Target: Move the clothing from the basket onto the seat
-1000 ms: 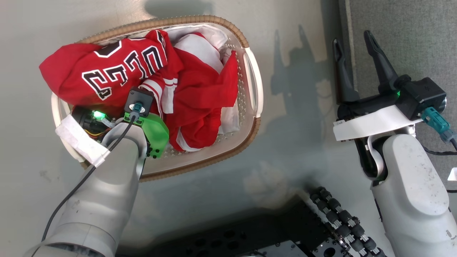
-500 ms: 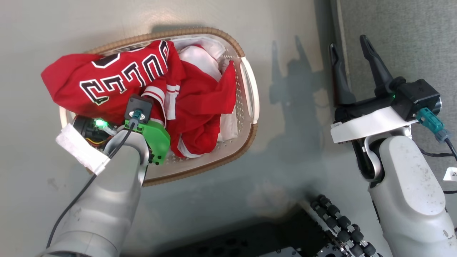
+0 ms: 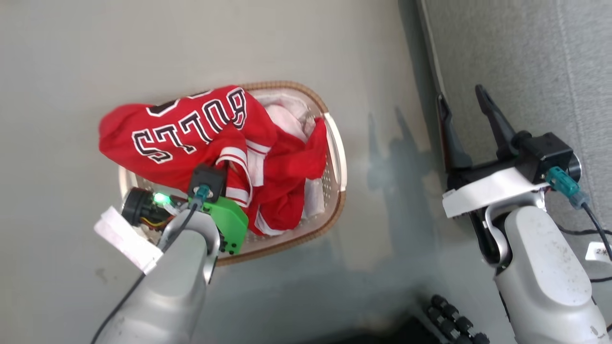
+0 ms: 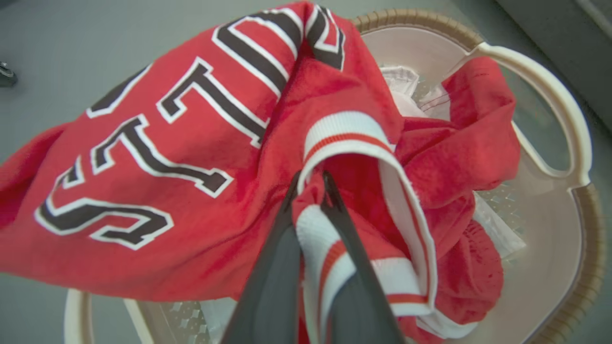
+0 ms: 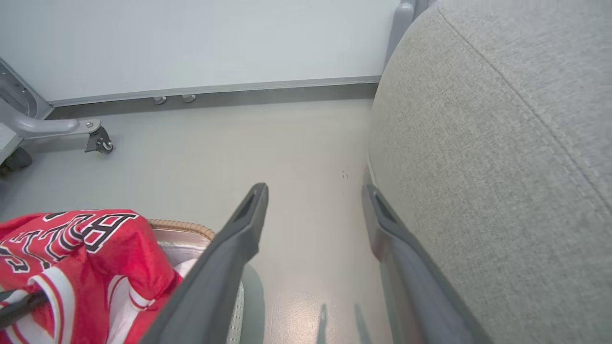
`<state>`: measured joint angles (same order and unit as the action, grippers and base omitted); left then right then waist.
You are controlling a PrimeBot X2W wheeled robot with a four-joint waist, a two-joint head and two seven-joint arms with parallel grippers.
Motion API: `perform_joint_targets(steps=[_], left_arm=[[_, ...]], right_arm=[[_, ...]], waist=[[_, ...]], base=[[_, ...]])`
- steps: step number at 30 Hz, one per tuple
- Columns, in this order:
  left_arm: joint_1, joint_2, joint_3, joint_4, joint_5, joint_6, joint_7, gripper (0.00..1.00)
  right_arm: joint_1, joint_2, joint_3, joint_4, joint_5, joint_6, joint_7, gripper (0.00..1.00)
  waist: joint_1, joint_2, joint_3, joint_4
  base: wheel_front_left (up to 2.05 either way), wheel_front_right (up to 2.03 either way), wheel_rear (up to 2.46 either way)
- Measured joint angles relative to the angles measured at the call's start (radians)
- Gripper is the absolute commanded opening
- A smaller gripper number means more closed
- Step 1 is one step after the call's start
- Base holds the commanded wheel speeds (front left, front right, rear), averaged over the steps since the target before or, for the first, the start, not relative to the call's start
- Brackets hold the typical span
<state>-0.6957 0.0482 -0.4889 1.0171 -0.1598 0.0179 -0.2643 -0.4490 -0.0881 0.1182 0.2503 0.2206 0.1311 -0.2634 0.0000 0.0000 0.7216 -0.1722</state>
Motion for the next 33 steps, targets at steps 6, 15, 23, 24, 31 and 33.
perform_joint_targets(steps=[6,15,23,24,31,33], left_arm=[[0.072,0.0,-0.027,-0.074,-0.026,0.001,0.0,0.0],[0.146,0.0,-0.036,-0.166,-0.035,0.004,0.0,0.0],[0.227,0.0,-0.003,-0.272,-0.012,-0.015,0.0,0.0],[0.236,0.0,0.002,-0.281,-0.01,-0.018,0.0,0.0],[0.306,0.0,0.053,-0.374,-0.003,-0.033,0.0,0.0],[0.321,0.0,0.069,-0.403,-0.001,-0.04,0.0,0.0]], right_arm=[[0.042,-0.005,0.0,0.017,0.0,0.0,0.0,1.0],[0.092,-0.015,0.003,0.037,0.0,0.0,0.0,1.0],[0.144,-0.027,-0.003,0.048,0.0,0.0,0.0,1.0],[0.15,-0.027,-0.003,0.047,0.0,0.0,0.0,1.0],[0.203,-0.024,-0.012,0.056,0.008,0.0,0.0,1.0],[0.217,-0.025,-0.012,0.059,0.008,0.0,0.0,1.0]], waist=[[0.0,0.0,-0.091,0.016],[0.0,0.0,-0.227,0.049],[0.0,0.0,-0.337,0.084],[0.0,0.0,-0.349,0.087],[0.0,0.0,-0.439,0.112],[-0.0001,0.0,-0.464,0.119]], base=[[0.0,0.0,0.0],[0.0,0.0,0.0],[0.0,0.0,0.0],[0.0,0.0,0.0],[0.0,0.0,0.0],[0.0,0.0,0.0]])
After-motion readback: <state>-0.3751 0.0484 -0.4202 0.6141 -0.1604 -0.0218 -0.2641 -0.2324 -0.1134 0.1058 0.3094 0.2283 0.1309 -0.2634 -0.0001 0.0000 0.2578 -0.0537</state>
